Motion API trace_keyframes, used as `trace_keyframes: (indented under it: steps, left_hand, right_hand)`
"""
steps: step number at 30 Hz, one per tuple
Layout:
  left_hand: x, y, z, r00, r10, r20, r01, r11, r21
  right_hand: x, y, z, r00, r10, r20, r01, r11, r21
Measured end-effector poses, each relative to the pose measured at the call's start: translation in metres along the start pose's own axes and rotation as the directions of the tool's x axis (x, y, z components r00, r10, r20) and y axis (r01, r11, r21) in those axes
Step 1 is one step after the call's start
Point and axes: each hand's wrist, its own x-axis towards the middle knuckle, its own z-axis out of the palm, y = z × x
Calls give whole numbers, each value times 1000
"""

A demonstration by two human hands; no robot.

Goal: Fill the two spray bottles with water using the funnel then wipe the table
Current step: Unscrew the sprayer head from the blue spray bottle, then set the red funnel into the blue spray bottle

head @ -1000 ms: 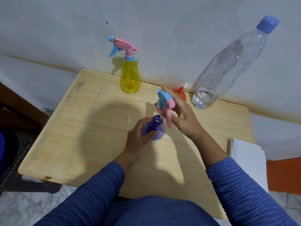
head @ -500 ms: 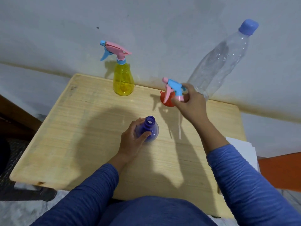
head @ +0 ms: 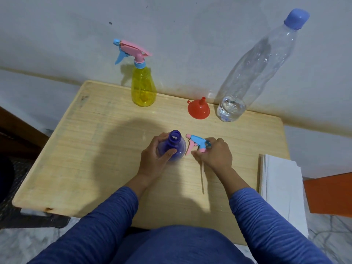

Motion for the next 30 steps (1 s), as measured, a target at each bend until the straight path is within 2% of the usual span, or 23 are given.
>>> trace_keyframes:
  steps: [3,6,14,22,26,30]
  left_hand:
    - [0,0,0,1000,4,0,-4,1000,2]
    - [0,2,0,1000,-6,6,6,1000,14]
    - [2,3,1,999,-44,-13,44,999,26]
    - [3,0,2,998,-66,-16,66,998,5]
    - [3,1,1,998,-54,-13,55,998,25]
    - [4,-2,1,999,-51,-9,51,998,37]
  right_hand:
    - [5,-10,-6,994,48,-97,-44,998,38]
    - [30,-20,-8,981,6,-196,23,989,149]
    - [93,-40,6,991,48,-124,-7,951,308]
    - [108,-34,26,979,66,-191,-19,972,236]
    - [105,-35,24,980,7,-199,36,976,214]
    - [98,-34,13,979,-13,-204,87,930,356]
